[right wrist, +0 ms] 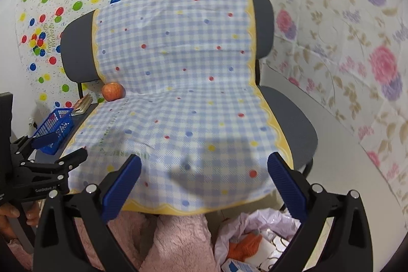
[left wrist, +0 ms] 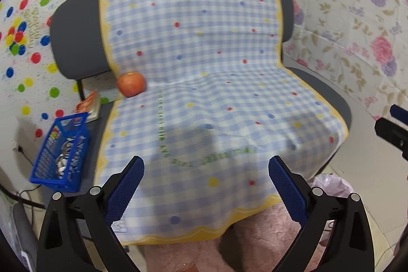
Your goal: Collect trash
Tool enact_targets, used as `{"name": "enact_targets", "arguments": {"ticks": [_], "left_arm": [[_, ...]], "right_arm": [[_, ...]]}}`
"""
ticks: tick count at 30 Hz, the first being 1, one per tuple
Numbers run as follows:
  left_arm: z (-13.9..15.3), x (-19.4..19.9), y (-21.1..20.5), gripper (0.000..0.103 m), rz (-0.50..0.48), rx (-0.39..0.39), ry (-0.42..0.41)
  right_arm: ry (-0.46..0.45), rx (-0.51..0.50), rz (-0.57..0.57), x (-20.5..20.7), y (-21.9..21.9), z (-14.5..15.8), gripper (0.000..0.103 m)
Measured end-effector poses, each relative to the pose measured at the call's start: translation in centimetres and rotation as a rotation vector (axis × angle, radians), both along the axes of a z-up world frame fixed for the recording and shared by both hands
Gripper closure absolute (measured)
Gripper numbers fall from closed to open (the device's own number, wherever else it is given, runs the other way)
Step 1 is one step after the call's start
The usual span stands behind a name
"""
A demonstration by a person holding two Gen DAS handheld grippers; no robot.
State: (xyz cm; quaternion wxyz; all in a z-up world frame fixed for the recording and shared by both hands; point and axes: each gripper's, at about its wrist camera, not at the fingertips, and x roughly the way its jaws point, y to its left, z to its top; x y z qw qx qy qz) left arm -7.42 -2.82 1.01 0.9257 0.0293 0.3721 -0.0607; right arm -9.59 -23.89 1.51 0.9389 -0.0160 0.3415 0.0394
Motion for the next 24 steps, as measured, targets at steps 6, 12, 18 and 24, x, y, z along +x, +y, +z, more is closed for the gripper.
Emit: {"name": "enact_targets", "arguments": {"ticks": [6,12,18,24], "left_arm": [[0.5,0.3,2.0,0.006,0.066,0.008,-0.007],[0.4,0.5,2.5,0.006,0.083,0.006,0.001],[0.3,0.8,2.4,0.006,0.084,0.006,0.007],[0.2,1.0,2.4,0.006,0.087,0.000,0.012]], "right_arm": [[-0.044,-0.017,0.004,1.3,1.3,0.7,0.006],[-0.008,0.002,0.053,2.1,2.1,-0.5,0.006],[0.002,0.010,0.054,2.3,2.2,-1.0,0.006],[0.004,0.014,0.050,2.5,2.1,-1.1,0.006]]}}
